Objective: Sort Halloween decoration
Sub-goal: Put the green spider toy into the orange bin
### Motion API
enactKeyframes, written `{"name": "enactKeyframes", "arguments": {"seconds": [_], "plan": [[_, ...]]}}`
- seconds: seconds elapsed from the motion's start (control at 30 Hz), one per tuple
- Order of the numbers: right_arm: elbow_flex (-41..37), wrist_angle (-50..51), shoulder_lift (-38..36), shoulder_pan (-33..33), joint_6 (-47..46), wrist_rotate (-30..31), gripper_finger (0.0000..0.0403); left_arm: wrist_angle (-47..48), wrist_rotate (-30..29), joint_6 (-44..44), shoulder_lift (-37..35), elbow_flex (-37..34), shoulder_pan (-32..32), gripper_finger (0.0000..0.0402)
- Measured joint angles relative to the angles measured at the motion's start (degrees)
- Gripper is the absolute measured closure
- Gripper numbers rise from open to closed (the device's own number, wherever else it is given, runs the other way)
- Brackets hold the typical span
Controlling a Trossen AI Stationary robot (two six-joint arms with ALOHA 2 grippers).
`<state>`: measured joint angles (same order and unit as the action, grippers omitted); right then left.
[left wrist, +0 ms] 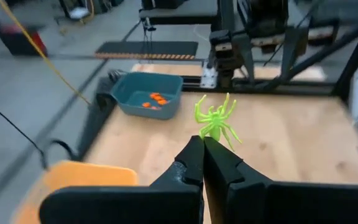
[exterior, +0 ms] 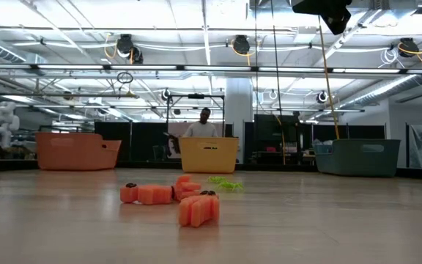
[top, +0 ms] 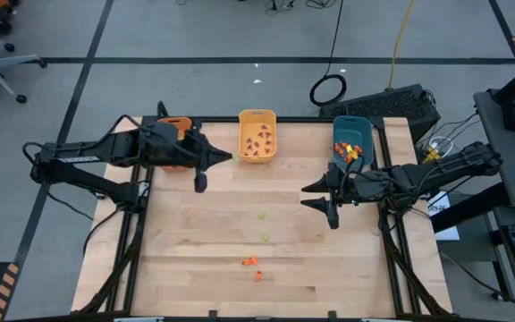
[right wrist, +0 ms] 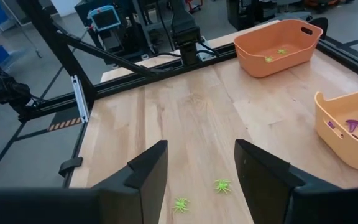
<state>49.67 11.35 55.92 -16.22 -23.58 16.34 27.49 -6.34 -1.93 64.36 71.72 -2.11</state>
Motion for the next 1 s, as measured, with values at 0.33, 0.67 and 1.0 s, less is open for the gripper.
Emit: {"name": "enactKeyframes", "arguments": {"seconds": [0.33,0.67,1.0], "plan": [[0.0,0.0,0.0,0.0,-3.4,0.0,0.0232,0.0,0.2,24.4,0.0,0.0,0.0,0.0401],[0.0,0.1,0.0,0.0,-4.3,0.0,0.0232,0.7,-1.4,31.3,0.0,0.0,-1.7,0.0401],[0.0,0.9,0.0,0.0,-3.9,0.1,0.0232,15.6,-3.0,28.5,-0.8,0.0,-10.0,0.0401]]}}
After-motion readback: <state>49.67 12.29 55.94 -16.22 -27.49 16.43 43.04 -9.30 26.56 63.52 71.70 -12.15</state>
